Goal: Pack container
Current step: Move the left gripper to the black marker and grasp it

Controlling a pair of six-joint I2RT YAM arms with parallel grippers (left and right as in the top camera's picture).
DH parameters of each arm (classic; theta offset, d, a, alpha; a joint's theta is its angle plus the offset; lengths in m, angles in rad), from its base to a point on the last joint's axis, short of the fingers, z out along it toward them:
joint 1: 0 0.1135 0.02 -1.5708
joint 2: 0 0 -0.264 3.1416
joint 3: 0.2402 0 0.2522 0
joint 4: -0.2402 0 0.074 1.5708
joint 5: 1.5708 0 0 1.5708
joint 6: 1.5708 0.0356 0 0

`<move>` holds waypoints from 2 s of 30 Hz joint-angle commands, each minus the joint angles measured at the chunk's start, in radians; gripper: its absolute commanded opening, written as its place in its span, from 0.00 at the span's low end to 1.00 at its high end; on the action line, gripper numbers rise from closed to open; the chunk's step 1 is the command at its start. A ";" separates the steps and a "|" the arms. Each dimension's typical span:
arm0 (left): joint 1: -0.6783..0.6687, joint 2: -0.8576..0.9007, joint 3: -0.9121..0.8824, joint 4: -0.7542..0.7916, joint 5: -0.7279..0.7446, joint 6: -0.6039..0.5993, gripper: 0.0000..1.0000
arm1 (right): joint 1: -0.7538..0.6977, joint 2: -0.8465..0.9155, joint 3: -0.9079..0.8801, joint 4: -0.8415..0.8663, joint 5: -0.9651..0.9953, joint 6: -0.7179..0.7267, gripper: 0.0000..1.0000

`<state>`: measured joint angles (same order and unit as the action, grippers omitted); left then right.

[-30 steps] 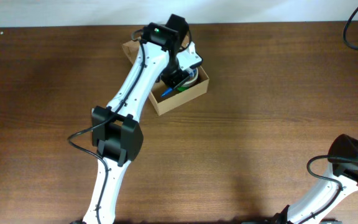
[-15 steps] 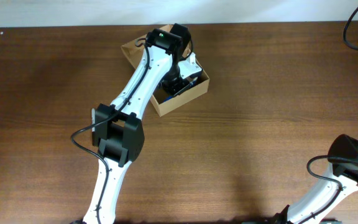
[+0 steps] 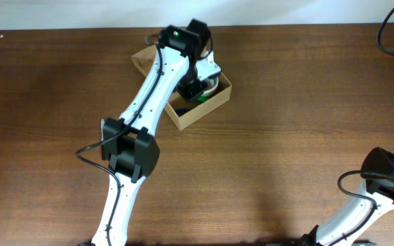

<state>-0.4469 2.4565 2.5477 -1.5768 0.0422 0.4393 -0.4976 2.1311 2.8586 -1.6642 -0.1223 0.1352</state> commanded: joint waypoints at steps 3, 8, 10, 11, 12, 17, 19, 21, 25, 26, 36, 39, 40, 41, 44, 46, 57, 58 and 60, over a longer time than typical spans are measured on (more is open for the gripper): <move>0.011 -0.050 0.288 -0.082 -0.262 -0.213 0.49 | -0.001 -0.012 0.005 0.003 -0.005 0.005 0.99; 0.034 -0.218 0.319 -0.111 -0.424 -0.282 0.66 | -0.001 -0.012 0.005 0.003 -0.005 0.005 0.99; 0.051 -0.323 0.271 -0.111 -0.431 -0.315 0.67 | -0.001 -0.012 0.005 0.003 -0.005 0.005 0.99; 0.061 -0.380 0.230 -0.111 -0.431 -0.323 0.66 | -0.001 -0.012 0.005 0.003 -0.005 0.005 0.99; 0.073 -0.433 0.186 -0.111 -0.432 -0.338 0.66 | -0.001 -0.012 0.005 0.003 -0.005 0.005 0.99; 0.266 -0.751 -0.259 -0.109 -0.331 -0.586 0.57 | -0.001 -0.012 0.005 0.003 -0.005 0.005 0.99; 0.328 -0.789 -0.407 -0.087 -0.272 -0.637 0.57 | -0.001 -0.012 0.005 0.003 -0.005 0.005 0.99; 0.368 -0.798 -0.553 -0.018 -0.244 -0.637 0.57 | -0.001 -0.012 0.005 0.003 -0.005 0.005 0.99; 0.402 -0.796 -0.887 0.292 -0.217 -0.636 0.63 | -0.001 -0.012 0.005 0.003 -0.005 0.005 0.99; 0.408 -0.792 -0.962 0.371 -0.203 -0.637 0.64 | -0.001 -0.012 0.005 0.003 -0.005 0.005 0.99; 0.484 -0.631 -1.231 0.608 -0.108 -0.659 0.63 | -0.001 -0.012 0.005 0.003 -0.005 0.005 0.99; 0.496 -0.587 -1.231 0.620 -0.108 -0.591 0.60 | -0.001 -0.012 0.005 0.003 -0.005 0.005 0.99; 0.505 -0.564 -1.231 0.621 -0.107 -0.572 0.58 | -0.001 -0.012 0.005 0.003 -0.005 0.005 0.99; 0.509 -0.554 -1.231 0.621 -0.106 -0.565 0.59 | -0.001 -0.012 0.005 0.003 -0.005 0.005 0.99; 0.529 -0.531 -1.231 0.628 -0.109 -0.563 0.58 | -0.001 -0.012 0.005 0.003 -0.005 0.005 0.99; 0.547 -0.523 -1.231 0.633 -0.098 -0.516 0.56 | -0.001 -0.012 0.005 0.003 -0.005 0.005 0.99; 0.609 -0.471 -1.231 0.658 -0.038 -0.380 0.53 | -0.001 -0.012 0.005 0.003 -0.005 0.005 0.99; 0.609 -0.468 -1.231 0.661 -0.037 -0.373 0.53 | -0.001 -0.012 0.005 0.003 -0.005 0.005 0.99; 0.609 -0.461 -1.231 0.674 -0.038 -0.373 0.52 | -0.001 -0.012 0.005 0.003 -0.005 0.005 0.99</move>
<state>0.1577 1.9751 1.3239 -0.9173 -0.0216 0.0212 -0.4976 2.1311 2.8586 -1.6646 -0.1223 0.1360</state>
